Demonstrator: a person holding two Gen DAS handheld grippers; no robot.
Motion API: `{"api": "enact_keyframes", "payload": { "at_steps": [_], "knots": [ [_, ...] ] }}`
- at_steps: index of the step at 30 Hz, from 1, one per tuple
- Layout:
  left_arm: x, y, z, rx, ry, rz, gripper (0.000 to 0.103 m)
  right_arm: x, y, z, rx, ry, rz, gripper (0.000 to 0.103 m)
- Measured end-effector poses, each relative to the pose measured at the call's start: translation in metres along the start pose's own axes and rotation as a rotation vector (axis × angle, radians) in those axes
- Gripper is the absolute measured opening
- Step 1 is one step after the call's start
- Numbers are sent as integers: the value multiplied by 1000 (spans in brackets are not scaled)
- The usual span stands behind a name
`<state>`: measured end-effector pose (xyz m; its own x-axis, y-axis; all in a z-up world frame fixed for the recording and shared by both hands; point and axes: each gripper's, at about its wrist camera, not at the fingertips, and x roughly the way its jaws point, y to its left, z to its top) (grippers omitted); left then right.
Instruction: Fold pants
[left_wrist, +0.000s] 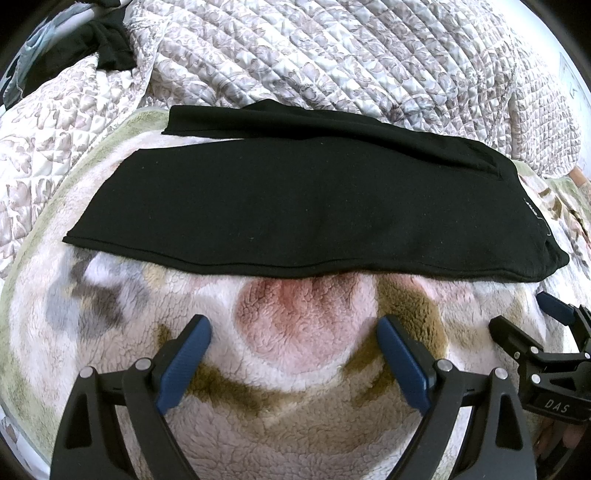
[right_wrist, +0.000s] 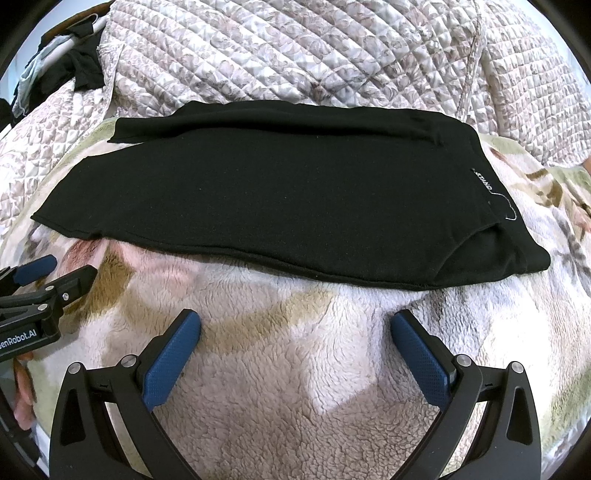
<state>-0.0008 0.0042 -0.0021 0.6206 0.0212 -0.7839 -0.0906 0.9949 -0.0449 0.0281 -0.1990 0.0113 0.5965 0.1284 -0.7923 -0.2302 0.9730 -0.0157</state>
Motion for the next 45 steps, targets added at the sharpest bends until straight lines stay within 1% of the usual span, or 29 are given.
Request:
{"api": "enact_keyframes", "payload": {
  "at_steps": [27,32,39,45],
  "knots": [
    [0,4,-1,4,-2,-3,93,1,-3,1,3,12,5,103],
    [0,4,0,9,4,-8,93,-1,-4,1,-20,35,25,103],
    [0,4,4,20,19,-14,93,-5,-3,1,-42,31,27,103],
    [0,5,7,16,24,-25,93,-3,-4,3,-72,61,58,103]
  ]
}}
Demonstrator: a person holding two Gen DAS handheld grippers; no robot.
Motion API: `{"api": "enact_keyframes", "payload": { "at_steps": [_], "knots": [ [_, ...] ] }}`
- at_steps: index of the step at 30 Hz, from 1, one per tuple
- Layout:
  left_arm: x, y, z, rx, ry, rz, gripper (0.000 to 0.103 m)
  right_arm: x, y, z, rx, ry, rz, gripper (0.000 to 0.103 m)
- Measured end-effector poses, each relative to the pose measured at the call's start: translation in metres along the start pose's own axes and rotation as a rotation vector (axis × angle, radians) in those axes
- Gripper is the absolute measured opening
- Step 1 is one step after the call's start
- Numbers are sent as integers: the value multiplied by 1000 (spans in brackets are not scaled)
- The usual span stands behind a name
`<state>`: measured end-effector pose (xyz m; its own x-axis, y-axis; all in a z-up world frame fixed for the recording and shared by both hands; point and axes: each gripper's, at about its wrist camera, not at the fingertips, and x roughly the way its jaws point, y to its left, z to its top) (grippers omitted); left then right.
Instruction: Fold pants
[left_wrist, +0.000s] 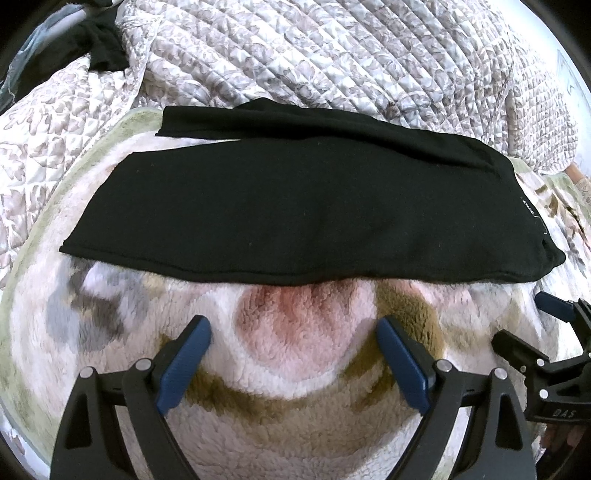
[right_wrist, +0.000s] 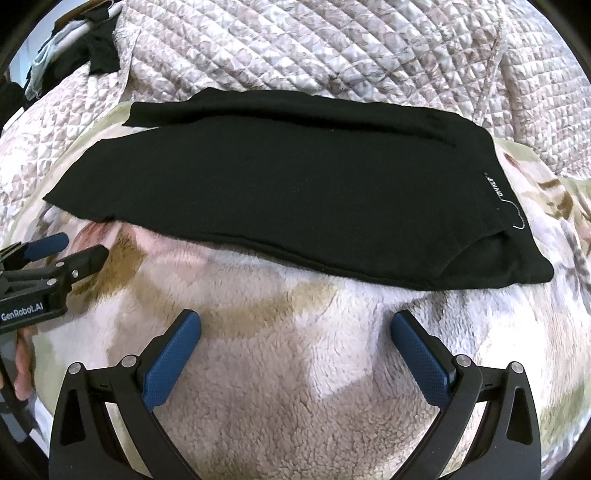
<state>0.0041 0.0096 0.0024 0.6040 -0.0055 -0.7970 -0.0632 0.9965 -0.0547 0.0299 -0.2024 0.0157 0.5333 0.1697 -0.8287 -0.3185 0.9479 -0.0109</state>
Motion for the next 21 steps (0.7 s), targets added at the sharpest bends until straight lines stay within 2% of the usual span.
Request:
{"api": "enact_keyframes", "payload": {
  "at_steps": [3,7,13,16,19,21],
  "knots": [
    [-2,6,4,-20,-1,-16,92,-8,-5,3,-2,-15,9,103],
    [-12,25,13,-71,-40,-54,92,-25,-29,11,53,-65,10,103],
    [-5,65,17,-212,-26,-97,86,-21,-89,7,279,-36,47,103],
    [4,85,19,-303,-17,-144,79,-15,-115,2,404,-38,94,101],
    [7,97,25,-366,-42,-186,79,-12,-135,5,498,-71,143,97],
    [13,106,29,-412,-59,-198,78,-7,-149,8,554,-84,158,89]
  ]
}}
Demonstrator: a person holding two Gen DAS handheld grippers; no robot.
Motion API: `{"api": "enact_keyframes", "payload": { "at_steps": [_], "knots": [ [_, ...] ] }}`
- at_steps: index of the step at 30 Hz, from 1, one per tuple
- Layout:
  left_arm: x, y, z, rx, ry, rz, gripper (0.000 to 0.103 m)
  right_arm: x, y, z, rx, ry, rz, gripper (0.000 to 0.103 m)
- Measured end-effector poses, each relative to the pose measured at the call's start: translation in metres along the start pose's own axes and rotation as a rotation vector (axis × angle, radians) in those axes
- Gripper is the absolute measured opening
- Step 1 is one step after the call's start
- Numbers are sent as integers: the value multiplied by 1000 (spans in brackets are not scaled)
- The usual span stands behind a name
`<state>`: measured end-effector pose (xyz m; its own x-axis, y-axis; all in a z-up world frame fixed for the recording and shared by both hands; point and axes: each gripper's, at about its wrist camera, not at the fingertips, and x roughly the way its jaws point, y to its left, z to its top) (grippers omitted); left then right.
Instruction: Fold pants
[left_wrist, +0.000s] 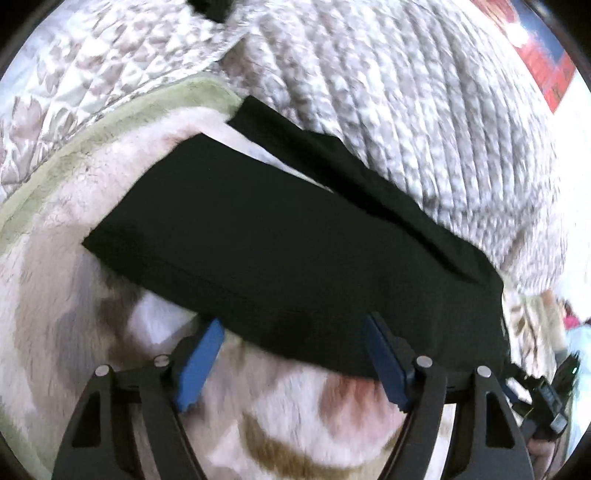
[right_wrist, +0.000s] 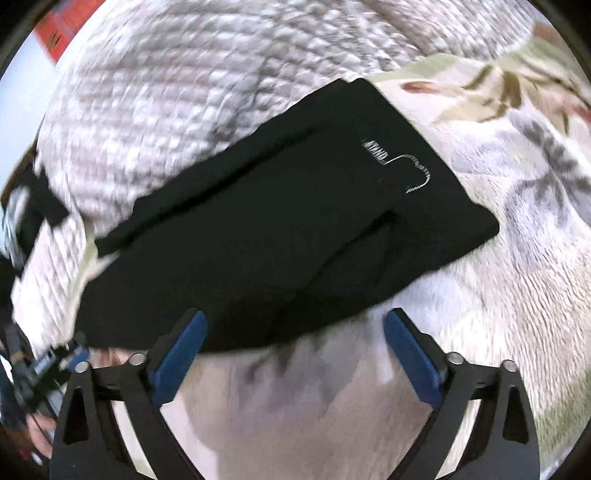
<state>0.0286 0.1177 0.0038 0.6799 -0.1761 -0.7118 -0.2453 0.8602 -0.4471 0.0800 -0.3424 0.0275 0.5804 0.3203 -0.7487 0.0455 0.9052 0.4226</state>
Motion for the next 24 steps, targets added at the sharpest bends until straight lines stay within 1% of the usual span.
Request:
{"api": "enact_keyframes", "payload": {
  "at_steps": [3,5,6,7,8,9,10,11,12,13,15,16,17,19,20,22,24],
  "knots": [
    [4,6,8,-46,-23,-17,78,7,-15,16,89,-24,42,84],
    [5,10,12,-81,-35,-34,78,11,-22,23,140,-33,70,82],
    [5,13,14,-97,-40,-42,76,11,-23,25,149,-40,71,79],
    [5,15,17,-106,-47,-43,71,10,-23,27,152,-51,62,75],
    [4,18,19,-111,-56,-38,68,8,-24,27,154,-65,50,65],
    [3,21,21,-116,-63,-33,60,6,-24,26,160,-77,42,55],
    [4,24,23,-124,-66,-27,52,5,-27,25,170,-88,39,51],
    [4,27,24,-131,-70,-16,48,3,-29,26,176,-98,41,44],
    [4,30,25,-133,-74,-6,37,2,-30,27,181,-109,40,37],
    [5,31,26,-137,-77,2,33,-1,-30,28,179,-122,40,34],
    [7,32,28,-132,-80,14,30,-1,-29,30,167,-133,49,33],
    [7,32,29,-127,-82,22,25,0,-28,32,163,-134,46,33],
    [8,32,30,-126,-82,34,22,2,-27,33,160,-132,49,33],
    [11,34,32,-129,-80,53,10,5,-28,37,162,-135,53,32],
    [13,34,33,-127,-77,64,8,7,-29,39,167,-135,55,29],
    [14,33,35,-117,-75,75,5,10,-34,41,191,-131,50,24],
    [14,29,36,-88,-77,87,4,10,-37,43,202,-130,38,11]
  ]
}}
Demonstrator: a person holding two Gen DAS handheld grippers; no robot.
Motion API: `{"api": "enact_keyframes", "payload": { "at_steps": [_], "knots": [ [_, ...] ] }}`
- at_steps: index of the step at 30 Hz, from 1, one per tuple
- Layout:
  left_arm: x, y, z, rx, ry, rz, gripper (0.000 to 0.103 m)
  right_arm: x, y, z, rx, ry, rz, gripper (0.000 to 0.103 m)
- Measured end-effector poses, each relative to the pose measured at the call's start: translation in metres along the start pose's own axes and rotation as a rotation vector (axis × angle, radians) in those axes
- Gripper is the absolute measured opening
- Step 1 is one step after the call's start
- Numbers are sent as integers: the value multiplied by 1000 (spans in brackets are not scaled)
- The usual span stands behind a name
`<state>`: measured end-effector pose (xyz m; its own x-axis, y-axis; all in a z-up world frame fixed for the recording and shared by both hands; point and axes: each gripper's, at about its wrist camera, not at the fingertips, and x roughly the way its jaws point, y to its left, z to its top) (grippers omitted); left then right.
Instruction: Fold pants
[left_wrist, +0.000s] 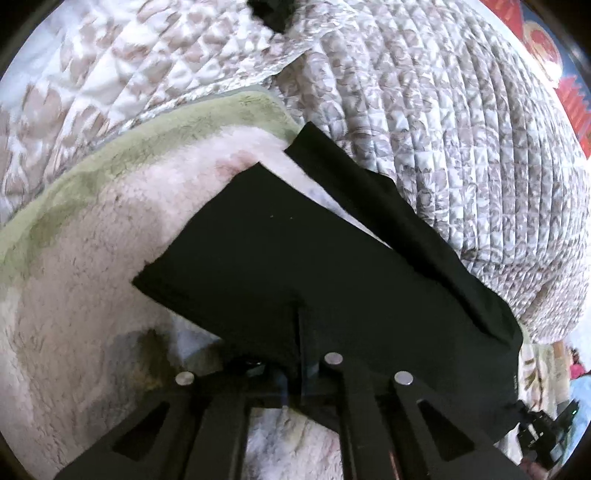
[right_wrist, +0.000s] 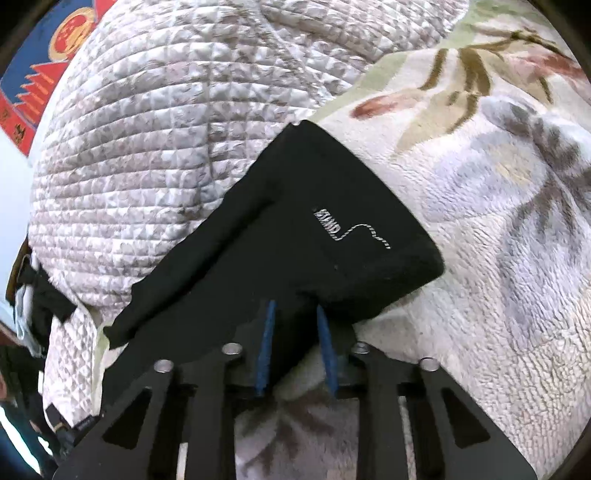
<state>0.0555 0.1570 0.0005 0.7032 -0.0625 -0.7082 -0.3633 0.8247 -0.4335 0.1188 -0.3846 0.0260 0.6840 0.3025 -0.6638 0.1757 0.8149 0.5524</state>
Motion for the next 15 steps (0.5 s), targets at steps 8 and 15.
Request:
{"api": "enact_keyframes", "payload": {
  "at_steps": [8,15],
  "knots": [
    [-7,-2,-3,23,10,11,4,-15,-15,-3,120,54,21,12],
    [-1,1,-5,26,21,11,4,-25,-22,-7,230,29,199,76]
  ]
}}
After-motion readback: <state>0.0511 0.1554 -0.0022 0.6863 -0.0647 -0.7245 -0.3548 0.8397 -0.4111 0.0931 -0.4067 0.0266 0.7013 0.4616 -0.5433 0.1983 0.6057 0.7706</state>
